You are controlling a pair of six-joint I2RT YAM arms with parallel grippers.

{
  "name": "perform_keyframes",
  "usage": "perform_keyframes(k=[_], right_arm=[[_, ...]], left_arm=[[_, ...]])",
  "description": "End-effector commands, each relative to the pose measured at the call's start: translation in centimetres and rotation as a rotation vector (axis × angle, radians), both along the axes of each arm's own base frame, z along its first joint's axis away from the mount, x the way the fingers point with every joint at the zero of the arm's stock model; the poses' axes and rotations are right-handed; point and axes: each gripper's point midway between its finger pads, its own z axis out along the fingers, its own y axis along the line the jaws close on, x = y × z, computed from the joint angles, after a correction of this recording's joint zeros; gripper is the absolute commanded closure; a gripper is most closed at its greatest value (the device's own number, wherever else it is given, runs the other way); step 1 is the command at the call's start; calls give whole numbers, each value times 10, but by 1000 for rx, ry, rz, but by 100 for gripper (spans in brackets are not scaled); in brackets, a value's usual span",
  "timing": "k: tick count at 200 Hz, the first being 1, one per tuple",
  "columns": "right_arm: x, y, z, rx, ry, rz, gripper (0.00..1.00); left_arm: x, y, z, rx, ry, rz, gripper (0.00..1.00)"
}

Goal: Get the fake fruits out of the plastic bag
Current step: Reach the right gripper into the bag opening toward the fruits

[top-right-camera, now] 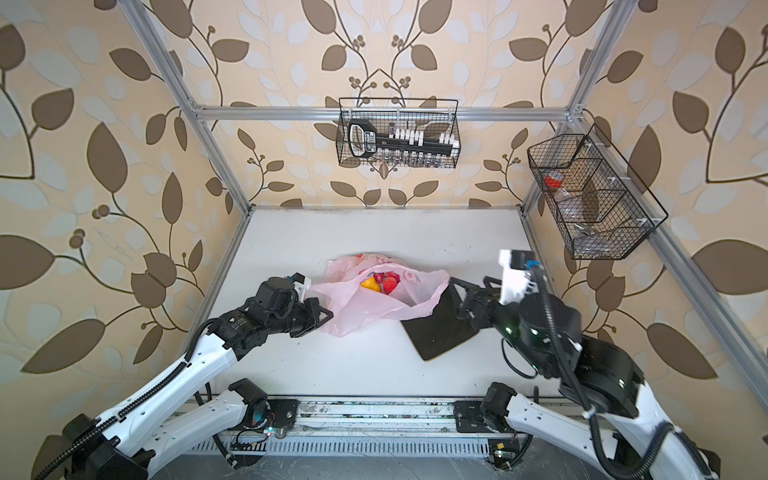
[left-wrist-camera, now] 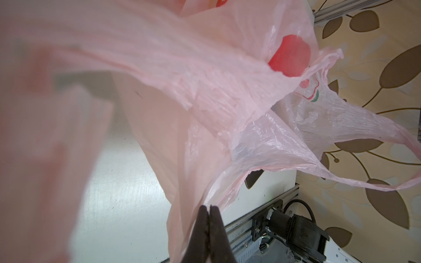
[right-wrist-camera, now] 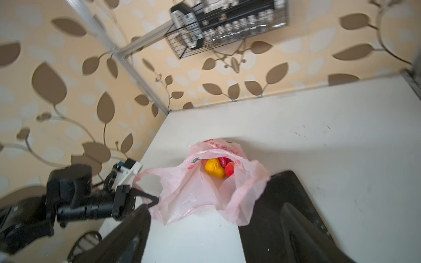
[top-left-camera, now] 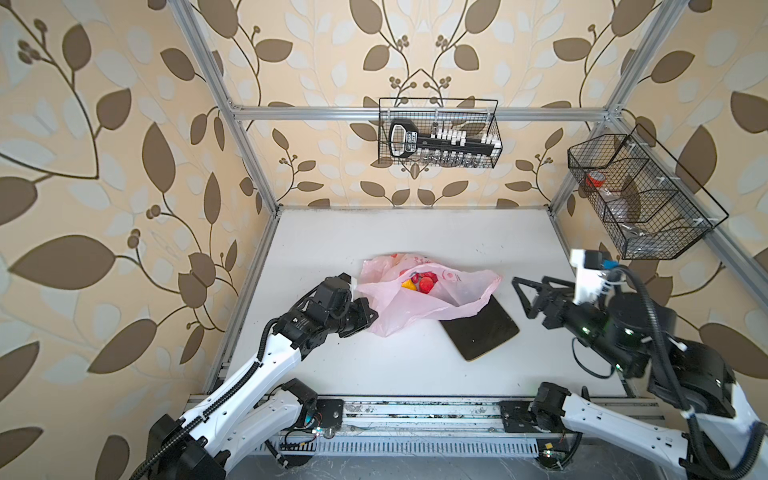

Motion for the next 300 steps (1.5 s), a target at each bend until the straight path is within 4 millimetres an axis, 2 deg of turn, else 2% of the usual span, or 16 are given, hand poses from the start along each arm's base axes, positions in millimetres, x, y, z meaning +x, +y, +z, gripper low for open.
perform_keyframes(k=[1, 22, 52, 71, 90, 104, 113, 135, 155, 178, 223, 236, 248, 269, 280, 300], right_arm=[[11, 92, -32, -150, 25, 337, 21], [44, 124, -65, -222, 59, 315, 28], [83, 144, -119, -286, 90, 210, 42], [95, 152, -163, -324, 160, 169, 50], [107, 150, -195, -340, 204, 95, 52], [123, 137, -202, -347, 195, -37, 45], [132, 131, -208, -346, 191, -91, 45], [145, 130, -231, -312, 266, -89, 45], [138, 140, -257, -303, 348, -13, 45], [120, 154, -278, -303, 416, 88, 46], [54, 180, -322, -343, 520, 316, 46], [42, 188, -326, -322, 544, 377, 44], [46, 190, -320, -312, 530, 382, 42], [75, 189, -289, -254, 468, 331, 41], [93, 186, -274, -216, 441, 287, 37], [119, 180, -264, -176, 414, 200, 37]], left_arm=[[7, -8, 21, -35, -54, -10, 100], [6, -5, 25, -31, -64, -1, 100], [4, 1, 31, -25, -86, 18, 100], [4, 2, 34, -23, -92, 23, 100], [3, 2, 36, -27, -93, 20, 100], [3, 2, 36, -44, -76, 39, 100], [2, 2, 39, -58, -77, 46, 100], [-2, 5, 45, -70, -87, 59, 100], [-7, 12, 49, -57, -94, 78, 100], [-14, 21, 49, -45, -90, 104, 100], [-25, 33, 52, -32, -92, 134, 100], [-27, 35, 53, -31, -91, 137, 100], [-29, 35, 53, -28, -87, 128, 100], [-35, 32, 50, -23, -73, 89, 100], [-38, 30, 48, -28, -63, 72, 100], [-44, 27, 47, -41, -51, 40, 100]])
